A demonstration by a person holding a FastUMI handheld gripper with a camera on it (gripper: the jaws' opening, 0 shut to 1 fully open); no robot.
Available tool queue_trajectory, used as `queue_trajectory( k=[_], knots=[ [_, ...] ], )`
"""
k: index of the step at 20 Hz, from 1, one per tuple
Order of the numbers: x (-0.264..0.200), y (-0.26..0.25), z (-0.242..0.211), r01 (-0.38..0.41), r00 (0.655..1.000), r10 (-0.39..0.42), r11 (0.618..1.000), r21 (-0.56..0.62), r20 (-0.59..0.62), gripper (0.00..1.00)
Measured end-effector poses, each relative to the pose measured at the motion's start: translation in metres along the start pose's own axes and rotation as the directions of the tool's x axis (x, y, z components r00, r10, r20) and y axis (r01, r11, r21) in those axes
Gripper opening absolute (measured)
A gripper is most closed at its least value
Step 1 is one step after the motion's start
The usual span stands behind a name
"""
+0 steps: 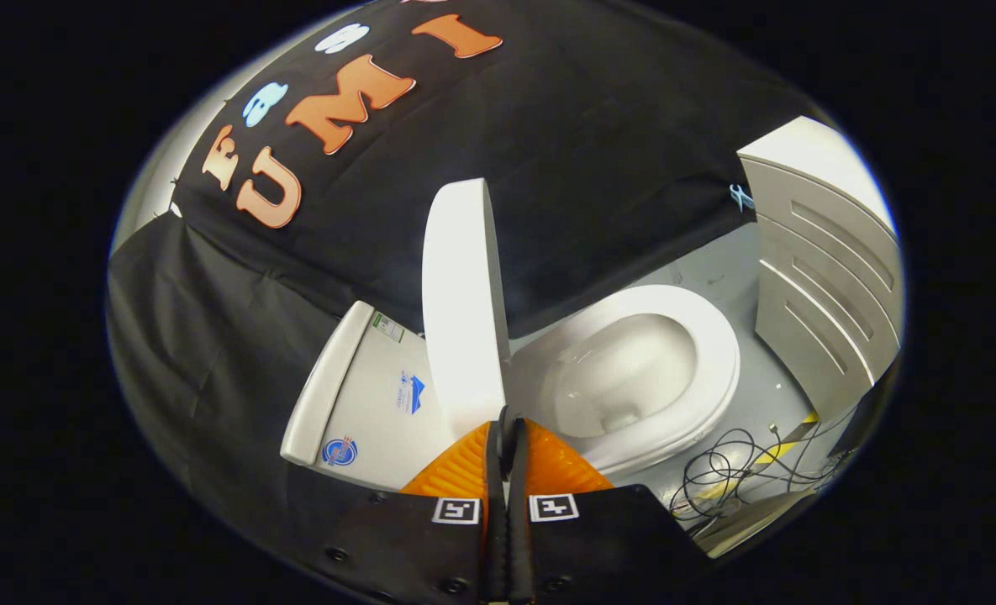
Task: Open the toilet lid.
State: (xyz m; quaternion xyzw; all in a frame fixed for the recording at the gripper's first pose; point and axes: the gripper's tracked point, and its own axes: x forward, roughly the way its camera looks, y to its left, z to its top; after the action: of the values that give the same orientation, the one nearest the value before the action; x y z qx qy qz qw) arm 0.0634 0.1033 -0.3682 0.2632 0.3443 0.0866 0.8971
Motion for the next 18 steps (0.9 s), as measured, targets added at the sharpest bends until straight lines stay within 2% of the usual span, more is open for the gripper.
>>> queue_trajectory(
  k=[9, 18],
  knots=[
    [0.009, 0.086, -0.013, 0.005, 1.0, -0.004, 0.98, -0.197, 0.009, 0.08],
    [0.022, 0.158, -0.047, 0.029, 0.999, -0.022, 0.924, -0.381, 0.025, 0.08]
  ],
)
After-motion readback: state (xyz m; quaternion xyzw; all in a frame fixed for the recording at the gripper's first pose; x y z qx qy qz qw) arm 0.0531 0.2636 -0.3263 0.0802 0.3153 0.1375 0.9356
